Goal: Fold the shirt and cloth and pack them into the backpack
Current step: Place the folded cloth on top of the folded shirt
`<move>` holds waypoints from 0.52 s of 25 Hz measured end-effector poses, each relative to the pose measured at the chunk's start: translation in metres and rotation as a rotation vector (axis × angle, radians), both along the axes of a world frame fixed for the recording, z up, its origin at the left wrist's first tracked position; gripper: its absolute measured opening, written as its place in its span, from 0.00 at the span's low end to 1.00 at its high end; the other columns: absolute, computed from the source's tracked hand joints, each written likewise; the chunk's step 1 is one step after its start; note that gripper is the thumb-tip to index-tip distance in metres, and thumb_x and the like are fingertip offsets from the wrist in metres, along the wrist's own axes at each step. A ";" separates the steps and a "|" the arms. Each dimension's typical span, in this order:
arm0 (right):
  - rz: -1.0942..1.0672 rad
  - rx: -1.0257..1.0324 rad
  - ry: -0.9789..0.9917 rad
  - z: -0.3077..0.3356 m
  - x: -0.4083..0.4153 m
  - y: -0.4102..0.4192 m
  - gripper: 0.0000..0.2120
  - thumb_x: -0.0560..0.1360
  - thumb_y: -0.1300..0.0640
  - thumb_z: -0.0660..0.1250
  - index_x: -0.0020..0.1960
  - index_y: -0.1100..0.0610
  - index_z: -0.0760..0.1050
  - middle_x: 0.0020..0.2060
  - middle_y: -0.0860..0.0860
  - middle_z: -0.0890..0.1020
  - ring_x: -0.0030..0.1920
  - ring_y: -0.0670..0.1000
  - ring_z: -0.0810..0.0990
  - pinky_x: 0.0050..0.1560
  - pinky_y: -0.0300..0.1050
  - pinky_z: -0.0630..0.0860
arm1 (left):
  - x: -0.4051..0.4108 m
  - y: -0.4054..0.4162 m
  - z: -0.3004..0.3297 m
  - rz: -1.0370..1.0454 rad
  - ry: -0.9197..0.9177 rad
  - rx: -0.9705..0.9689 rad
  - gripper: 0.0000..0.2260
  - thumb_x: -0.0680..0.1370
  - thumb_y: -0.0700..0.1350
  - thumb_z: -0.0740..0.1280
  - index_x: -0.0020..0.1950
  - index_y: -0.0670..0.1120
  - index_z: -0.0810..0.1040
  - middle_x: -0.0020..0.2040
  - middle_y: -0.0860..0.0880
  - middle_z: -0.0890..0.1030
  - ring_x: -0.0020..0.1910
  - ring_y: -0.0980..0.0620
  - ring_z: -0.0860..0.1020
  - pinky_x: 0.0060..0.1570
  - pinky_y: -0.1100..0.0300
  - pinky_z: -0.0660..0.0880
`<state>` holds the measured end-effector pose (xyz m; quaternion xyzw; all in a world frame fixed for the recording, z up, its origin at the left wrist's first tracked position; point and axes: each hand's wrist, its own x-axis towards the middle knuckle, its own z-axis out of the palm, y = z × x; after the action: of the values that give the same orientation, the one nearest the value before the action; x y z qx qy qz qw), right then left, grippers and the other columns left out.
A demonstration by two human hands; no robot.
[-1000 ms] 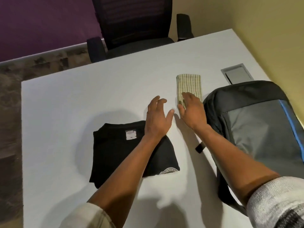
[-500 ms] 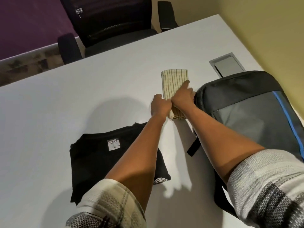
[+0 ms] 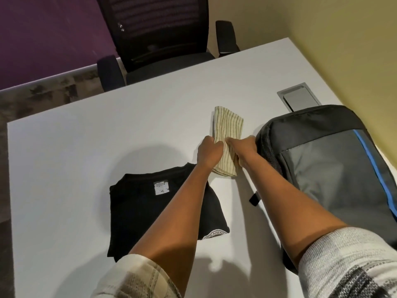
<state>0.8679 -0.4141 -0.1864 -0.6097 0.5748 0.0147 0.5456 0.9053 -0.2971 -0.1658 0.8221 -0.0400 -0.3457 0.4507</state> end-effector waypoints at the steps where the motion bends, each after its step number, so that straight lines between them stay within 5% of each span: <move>1: -0.096 0.116 -0.083 0.000 -0.008 0.008 0.41 0.65 0.48 0.77 0.70 0.62 0.64 0.55 0.57 0.82 0.49 0.57 0.85 0.45 0.55 0.84 | -0.002 0.007 0.011 -0.020 0.004 -0.036 0.08 0.81 0.45 0.59 0.54 0.42 0.73 0.47 0.49 0.78 0.43 0.52 0.76 0.37 0.60 0.72; 4: -0.223 0.477 -0.300 -0.007 -0.026 0.024 0.37 0.69 0.39 0.74 0.69 0.61 0.70 0.55 0.61 0.83 0.51 0.61 0.85 0.50 0.63 0.82 | -0.003 0.034 0.047 -0.094 0.056 -0.114 0.12 0.80 0.44 0.59 0.61 0.43 0.74 0.52 0.49 0.78 0.48 0.52 0.76 0.42 0.57 0.73; 7: -0.204 0.734 -0.488 0.012 -0.038 0.046 0.32 0.76 0.34 0.64 0.69 0.58 0.73 0.61 0.63 0.81 0.60 0.63 0.81 0.63 0.64 0.76 | -0.004 0.080 0.077 -0.169 0.147 -0.198 0.10 0.74 0.46 0.62 0.52 0.45 0.75 0.48 0.48 0.77 0.46 0.50 0.75 0.43 0.57 0.69; 10: -0.270 0.768 -0.600 0.037 -0.049 0.071 0.26 0.79 0.40 0.64 0.66 0.60 0.76 0.60 0.61 0.82 0.61 0.59 0.81 0.65 0.58 0.76 | -0.003 0.132 0.087 -0.208 0.221 -0.227 0.11 0.69 0.47 0.64 0.49 0.45 0.77 0.48 0.47 0.80 0.45 0.50 0.78 0.42 0.57 0.70; 13: -0.294 0.643 -0.673 0.049 -0.059 0.104 0.18 0.80 0.54 0.67 0.66 0.62 0.75 0.58 0.60 0.82 0.57 0.56 0.83 0.56 0.52 0.81 | 0.003 0.181 0.079 -0.218 0.208 -0.134 0.10 0.73 0.45 0.65 0.52 0.46 0.79 0.53 0.44 0.83 0.49 0.49 0.79 0.47 0.55 0.72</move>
<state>0.8087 -0.3097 -0.1370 -0.2936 0.4127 -0.0834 0.8582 0.9082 -0.1163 -0.0872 0.7406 -0.1053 -0.4723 0.4662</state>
